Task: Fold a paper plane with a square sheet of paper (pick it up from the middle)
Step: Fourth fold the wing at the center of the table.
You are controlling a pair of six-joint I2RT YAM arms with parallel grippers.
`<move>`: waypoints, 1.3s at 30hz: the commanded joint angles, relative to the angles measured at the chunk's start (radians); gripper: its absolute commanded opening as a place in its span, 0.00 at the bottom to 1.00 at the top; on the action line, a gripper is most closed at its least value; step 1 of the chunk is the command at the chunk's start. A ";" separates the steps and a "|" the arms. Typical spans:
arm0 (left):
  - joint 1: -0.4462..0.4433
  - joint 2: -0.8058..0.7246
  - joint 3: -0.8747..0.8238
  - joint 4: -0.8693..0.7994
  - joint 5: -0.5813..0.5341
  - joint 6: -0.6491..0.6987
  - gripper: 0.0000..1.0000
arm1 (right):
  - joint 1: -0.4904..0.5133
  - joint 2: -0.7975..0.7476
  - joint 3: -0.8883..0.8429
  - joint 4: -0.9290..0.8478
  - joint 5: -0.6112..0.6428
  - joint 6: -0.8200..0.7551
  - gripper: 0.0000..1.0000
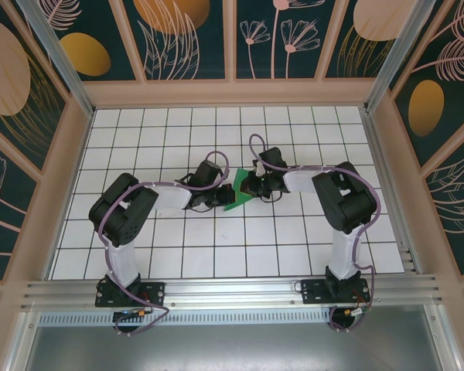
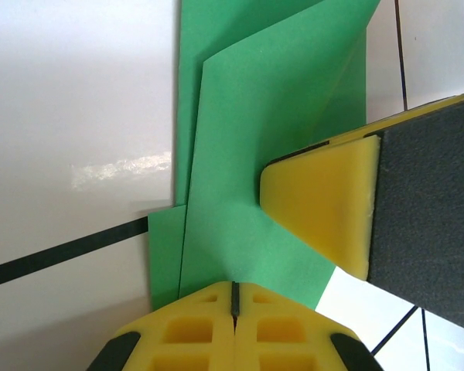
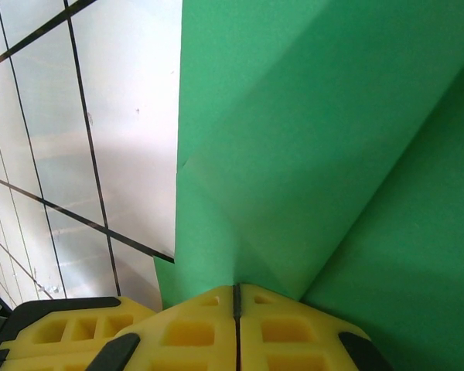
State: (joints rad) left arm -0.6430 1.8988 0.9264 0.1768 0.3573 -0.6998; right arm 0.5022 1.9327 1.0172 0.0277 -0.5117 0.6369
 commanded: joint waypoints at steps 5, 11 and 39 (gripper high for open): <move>-0.008 0.023 -0.069 -0.178 -0.061 0.026 0.04 | -0.088 0.018 -0.004 0.038 0.030 -0.032 0.09; -0.009 0.027 -0.070 -0.184 -0.066 0.026 0.04 | -0.153 0.066 0.054 0.044 0.031 -0.055 0.09; -0.009 0.032 -0.066 -0.189 -0.084 0.010 0.03 | -0.061 0.069 0.035 0.060 0.001 -0.103 0.10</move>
State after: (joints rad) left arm -0.6491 1.8931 0.9150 0.1898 0.3309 -0.6964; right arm 0.4793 1.9678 1.0340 0.1013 -0.5430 0.5613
